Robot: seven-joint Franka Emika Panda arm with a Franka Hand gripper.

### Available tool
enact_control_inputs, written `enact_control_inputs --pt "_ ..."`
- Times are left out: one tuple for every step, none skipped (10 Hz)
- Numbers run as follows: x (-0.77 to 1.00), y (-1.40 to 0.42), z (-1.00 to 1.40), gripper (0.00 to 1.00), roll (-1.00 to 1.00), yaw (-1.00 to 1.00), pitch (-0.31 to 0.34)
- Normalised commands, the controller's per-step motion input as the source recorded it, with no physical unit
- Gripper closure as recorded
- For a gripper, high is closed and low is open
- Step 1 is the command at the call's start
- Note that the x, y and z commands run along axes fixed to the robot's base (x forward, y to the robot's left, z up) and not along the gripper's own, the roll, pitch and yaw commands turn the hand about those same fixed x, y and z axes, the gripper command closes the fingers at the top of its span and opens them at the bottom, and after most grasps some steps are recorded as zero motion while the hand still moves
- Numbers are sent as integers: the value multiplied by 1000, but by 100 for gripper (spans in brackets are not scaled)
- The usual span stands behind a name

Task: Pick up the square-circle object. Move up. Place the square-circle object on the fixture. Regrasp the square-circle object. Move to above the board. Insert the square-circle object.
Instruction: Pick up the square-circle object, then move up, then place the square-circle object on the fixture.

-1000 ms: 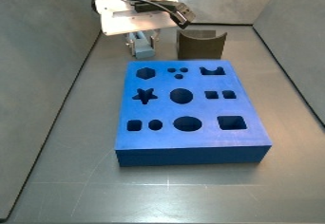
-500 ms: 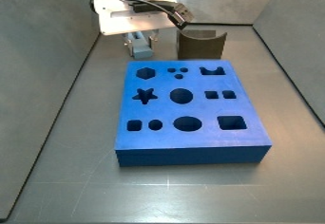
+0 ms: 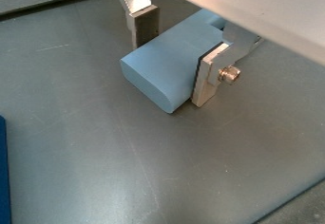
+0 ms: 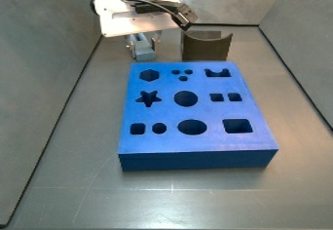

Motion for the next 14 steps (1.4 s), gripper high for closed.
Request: enact_control_inputs --pt "0 0 0 100 0 0 0" --pt "0 0 0 100 0 0 0" --pt "0 0 1000 100 0 0 0" --pt "-76 15 1000 100 -2 14 35" --pt "-89 7 1000 100 -10 14 39" --pt "-53 -6 874 100 -34 21 41" --pt "-42 -9 795 100 -45 25 50" --pt "-25 -10 590 100 -69 26 52" --pt "-25 -9 504 100 -77 22 52" --pt "-26 -13 298 100 -99 20 38" --pt "-29 -14 218 100 -107 19 32" --pt "0 0 1000 100 0 0 0" --pt "5 2 1000 100 -7 -2 1" --pt "-9 -6 1000 100 -25 1 20"
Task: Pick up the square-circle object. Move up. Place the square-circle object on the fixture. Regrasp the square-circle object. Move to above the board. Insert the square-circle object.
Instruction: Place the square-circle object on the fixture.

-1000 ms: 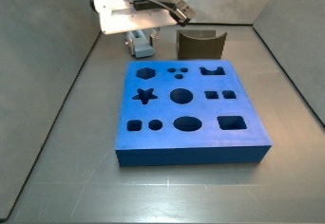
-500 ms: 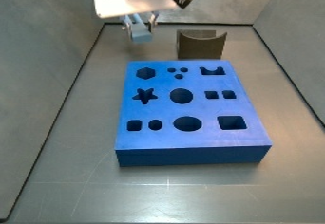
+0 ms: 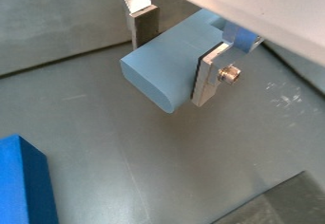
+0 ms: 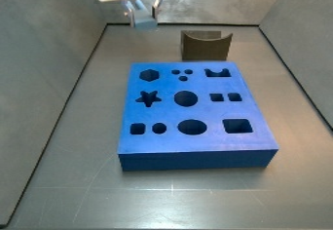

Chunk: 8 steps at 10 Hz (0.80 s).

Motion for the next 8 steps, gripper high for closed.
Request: enact_control_inputs --pt "-15 -11 1000 100 -47 7 26" --pt "-18 -14 1000 100 -64 13 29" --pt "-20 -15 1000 100 -76 17 30" --pt "-23 -18 970 100 -100 15 35" --pt "-22 -16 883 100 -108 10 39" --pt "-15 -9 667 100 -125 -4 46" --pt "-10 -7 580 100 -131 -9 48" --pt "-1 -5 365 100 -137 -22 63"
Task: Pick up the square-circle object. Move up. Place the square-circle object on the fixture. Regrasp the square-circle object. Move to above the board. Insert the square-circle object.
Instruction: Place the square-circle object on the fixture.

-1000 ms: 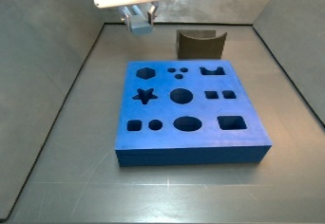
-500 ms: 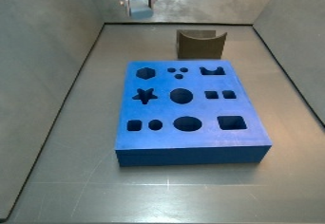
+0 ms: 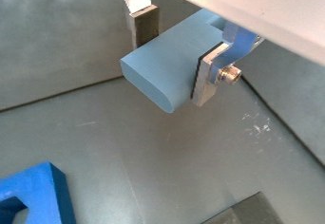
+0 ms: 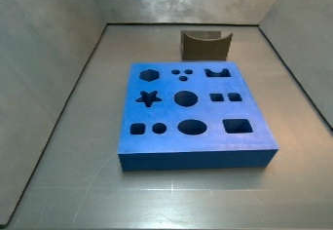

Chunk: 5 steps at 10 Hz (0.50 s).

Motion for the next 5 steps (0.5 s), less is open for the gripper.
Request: enact_control_inputs --pt "2 -6 277 100 -140 -25 64" --pt "1000 144 -376 100 -93 -1000 409" --pt "1000 147 -402 100 -99 -1000 409" --pt "1000 139 -362 100 -106 -1000 465" --pt "1000 120 -307 100 -99 -924 494"
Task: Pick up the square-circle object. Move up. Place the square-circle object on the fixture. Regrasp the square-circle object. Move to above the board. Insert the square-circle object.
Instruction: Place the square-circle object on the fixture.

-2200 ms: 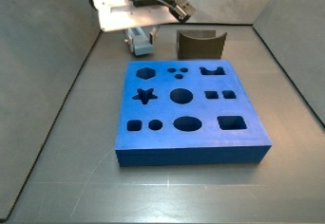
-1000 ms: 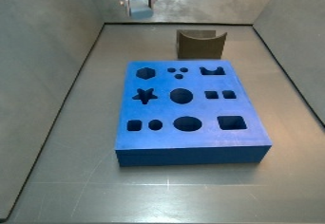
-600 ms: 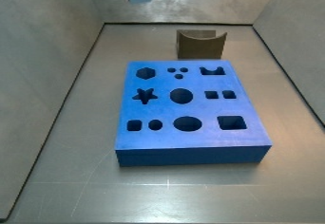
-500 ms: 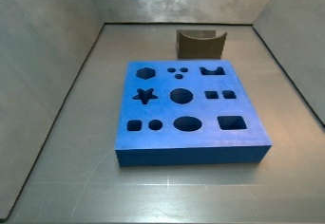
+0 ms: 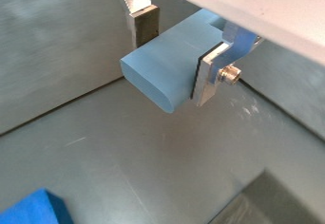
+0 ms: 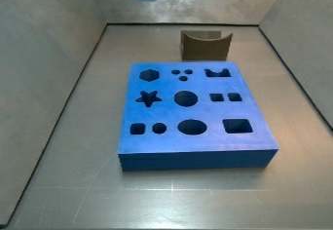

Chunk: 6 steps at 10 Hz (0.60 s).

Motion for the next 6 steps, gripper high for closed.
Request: enact_control_inputs --pt "1000 117 -279 100 -84 -669 423" --pt "1000 113 -264 100 -76 -515 364" --pt "1000 103 -234 100 -59 -239 244" --pt "1000 99 -220 100 -53 -155 205" --pt "1000 90 -188 100 -30 -60 165" --pt "1000 85 -169 100 -16 -33 150"
